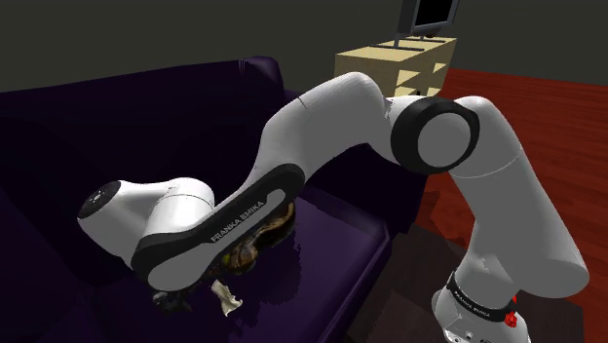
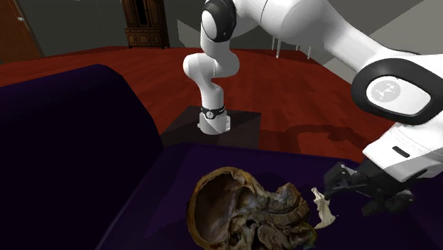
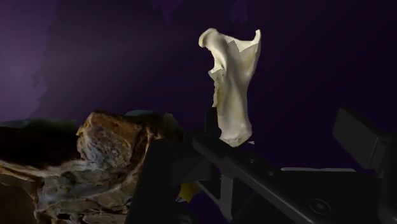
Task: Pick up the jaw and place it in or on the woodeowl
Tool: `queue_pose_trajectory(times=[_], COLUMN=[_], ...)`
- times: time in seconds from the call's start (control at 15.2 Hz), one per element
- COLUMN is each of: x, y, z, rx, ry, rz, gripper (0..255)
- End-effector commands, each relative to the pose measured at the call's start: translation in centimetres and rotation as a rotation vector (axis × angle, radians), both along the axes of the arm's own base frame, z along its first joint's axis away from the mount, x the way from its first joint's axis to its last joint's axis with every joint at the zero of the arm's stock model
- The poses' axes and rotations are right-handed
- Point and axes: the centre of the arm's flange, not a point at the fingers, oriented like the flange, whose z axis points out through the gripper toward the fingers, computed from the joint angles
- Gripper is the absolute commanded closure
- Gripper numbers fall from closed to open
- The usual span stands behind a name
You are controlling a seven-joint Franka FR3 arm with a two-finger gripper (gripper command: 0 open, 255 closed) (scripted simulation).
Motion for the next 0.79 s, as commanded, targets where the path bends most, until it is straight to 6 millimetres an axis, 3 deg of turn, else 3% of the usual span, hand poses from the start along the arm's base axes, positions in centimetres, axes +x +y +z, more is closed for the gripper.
queue_pose_trajectory(times=[0.0, 0.46, 0.73], x=[-1.1, -1.5, -1.5], y=[1.5, 0.1, 0.1], z=[0.5, -3.2, -3.2], rx=[-0.149, -0.149, -0.149], ry=[0.029, 0.029, 0.029], rz=[0.009, 0.009, 0.009], gripper=[0, 0, 0])
